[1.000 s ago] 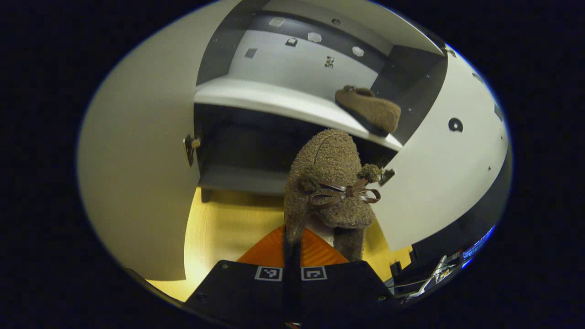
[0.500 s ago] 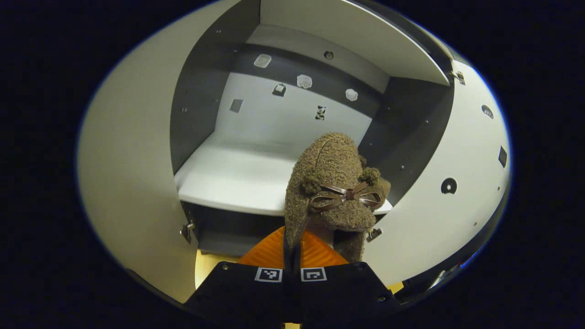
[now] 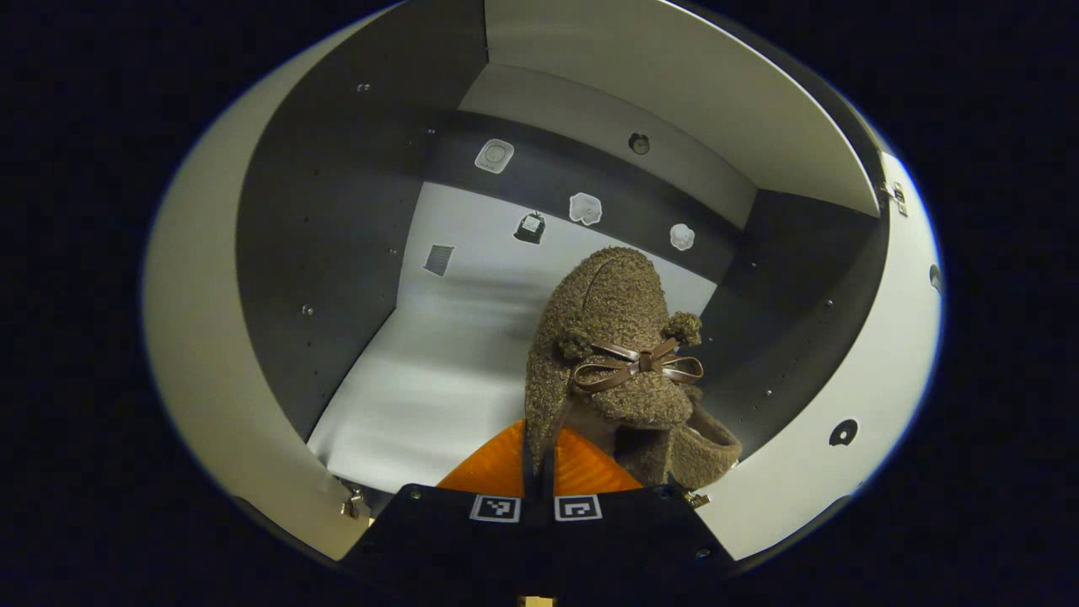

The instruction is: Grab one shoe with the right hand and put it into the shoe cabinet, grab the other shoe with the left hand and put it into the shoe cabinet; then close the right door with the right hand and the left door with the left hand.

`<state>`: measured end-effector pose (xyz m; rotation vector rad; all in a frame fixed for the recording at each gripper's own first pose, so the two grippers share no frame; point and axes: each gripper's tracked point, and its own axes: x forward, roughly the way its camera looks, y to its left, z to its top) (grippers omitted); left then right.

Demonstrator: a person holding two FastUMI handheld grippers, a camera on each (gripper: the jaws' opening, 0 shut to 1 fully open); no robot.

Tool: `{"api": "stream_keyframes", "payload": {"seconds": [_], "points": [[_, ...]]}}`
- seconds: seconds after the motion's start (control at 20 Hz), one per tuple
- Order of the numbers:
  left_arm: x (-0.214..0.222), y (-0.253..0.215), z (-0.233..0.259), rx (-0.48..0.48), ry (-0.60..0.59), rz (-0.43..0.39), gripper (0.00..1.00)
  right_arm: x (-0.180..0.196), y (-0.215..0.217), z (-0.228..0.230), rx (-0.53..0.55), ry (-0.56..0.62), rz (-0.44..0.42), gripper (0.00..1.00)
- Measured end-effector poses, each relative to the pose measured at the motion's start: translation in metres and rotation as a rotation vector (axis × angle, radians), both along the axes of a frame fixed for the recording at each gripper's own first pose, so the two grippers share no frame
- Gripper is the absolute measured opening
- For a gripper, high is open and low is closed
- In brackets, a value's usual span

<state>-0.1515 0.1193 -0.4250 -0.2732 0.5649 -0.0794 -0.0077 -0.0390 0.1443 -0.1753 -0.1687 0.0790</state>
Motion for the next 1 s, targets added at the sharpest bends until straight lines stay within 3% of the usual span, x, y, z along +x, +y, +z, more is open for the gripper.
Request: {"api": "stream_keyframes", "payload": {"seconds": [0.25, 0.3, 0.7, 0.75, 1.0], "points": [[0.032, 0.002, -0.023, 0.03, 0.049, 0.016, 0.01, -0.023, -0.034, 0.013, -0.056, -0.096, -0.116, 0.75], [0.032, 0.002, -0.028, 0.038, 0.063, 0.017, 0.01, -0.024, -0.039, 0.011, -0.059, -0.095, -0.132, 0.72], [0.057, 0.013, -0.051, 0.16, 0.111, 0.019, 0.01, -0.025, -0.072, -0.008, -0.014, -0.04, -0.208, 0.75], [0.06, 0.012, -0.053, 0.174, 0.115, 0.013, 0.01, -0.024, -0.077, -0.01, -0.017, -0.039, -0.217, 0.71], [0.07, 0.011, -0.067, 0.259, 0.142, -0.003, 0.01, -0.02, -0.086, -0.025, -0.001, -0.002, -0.236, 0.75]]}}
